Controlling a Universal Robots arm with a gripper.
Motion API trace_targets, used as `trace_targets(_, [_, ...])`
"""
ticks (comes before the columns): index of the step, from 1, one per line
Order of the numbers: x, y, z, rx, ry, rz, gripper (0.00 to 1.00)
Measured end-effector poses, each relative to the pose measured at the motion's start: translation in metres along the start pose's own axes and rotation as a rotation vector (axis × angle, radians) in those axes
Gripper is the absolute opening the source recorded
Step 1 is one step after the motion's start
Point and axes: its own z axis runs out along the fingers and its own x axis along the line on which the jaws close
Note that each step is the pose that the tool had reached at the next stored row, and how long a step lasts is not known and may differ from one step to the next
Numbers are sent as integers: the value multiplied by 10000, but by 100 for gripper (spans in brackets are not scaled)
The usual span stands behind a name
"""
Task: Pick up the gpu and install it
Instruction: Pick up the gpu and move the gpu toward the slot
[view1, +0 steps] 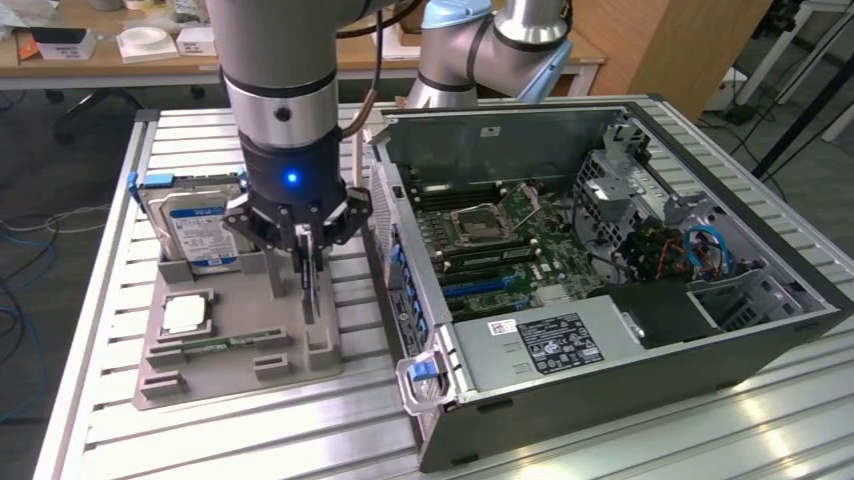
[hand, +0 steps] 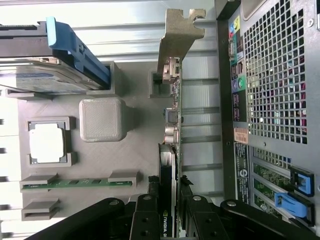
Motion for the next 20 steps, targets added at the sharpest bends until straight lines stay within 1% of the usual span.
trace_targets(20, [0, 6, -142, -1, -17, -1, 27])
